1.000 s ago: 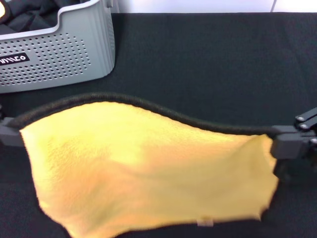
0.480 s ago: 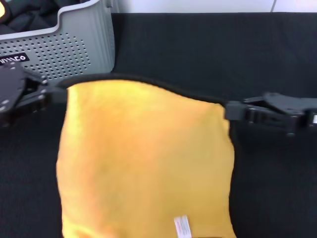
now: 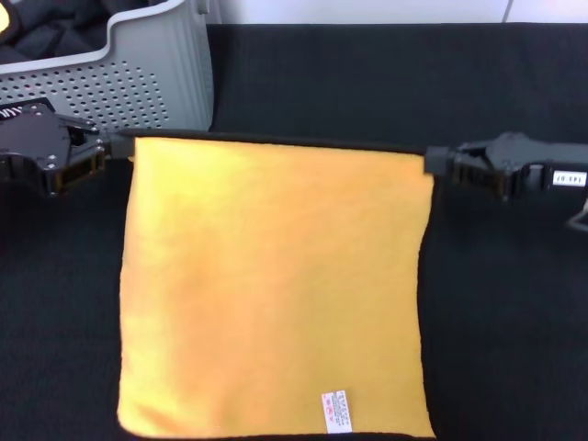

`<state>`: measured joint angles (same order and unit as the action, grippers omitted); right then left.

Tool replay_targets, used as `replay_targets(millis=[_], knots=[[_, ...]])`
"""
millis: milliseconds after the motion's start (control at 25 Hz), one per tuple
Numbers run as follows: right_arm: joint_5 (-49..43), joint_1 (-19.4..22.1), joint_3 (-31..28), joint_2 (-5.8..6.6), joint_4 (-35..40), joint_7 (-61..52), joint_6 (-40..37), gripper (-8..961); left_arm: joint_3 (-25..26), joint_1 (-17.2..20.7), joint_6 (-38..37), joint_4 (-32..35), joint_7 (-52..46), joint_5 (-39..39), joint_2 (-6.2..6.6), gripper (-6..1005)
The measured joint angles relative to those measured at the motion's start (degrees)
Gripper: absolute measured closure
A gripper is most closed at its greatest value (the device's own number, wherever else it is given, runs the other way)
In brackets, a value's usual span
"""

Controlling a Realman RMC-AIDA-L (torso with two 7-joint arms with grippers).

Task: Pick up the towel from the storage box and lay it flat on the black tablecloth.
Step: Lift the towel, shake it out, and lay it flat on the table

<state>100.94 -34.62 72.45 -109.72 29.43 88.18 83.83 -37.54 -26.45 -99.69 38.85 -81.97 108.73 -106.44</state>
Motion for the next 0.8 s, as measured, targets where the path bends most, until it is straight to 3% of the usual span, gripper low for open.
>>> replay_targets(millis=[320,800], knots=[[-7.33,-2.82,-2.55,0.37,1.02,2.79,-6.26,944,-0.20,-0.42,4.28,-2.02,0.45,0.16,-1.07,966],[-10.45,-6.10,-2.13,-1.38,1.10,4.68,-14.49,943,-0.20,-0.40,12.89,-2.92,2.61,1.10,-4.72,963]])
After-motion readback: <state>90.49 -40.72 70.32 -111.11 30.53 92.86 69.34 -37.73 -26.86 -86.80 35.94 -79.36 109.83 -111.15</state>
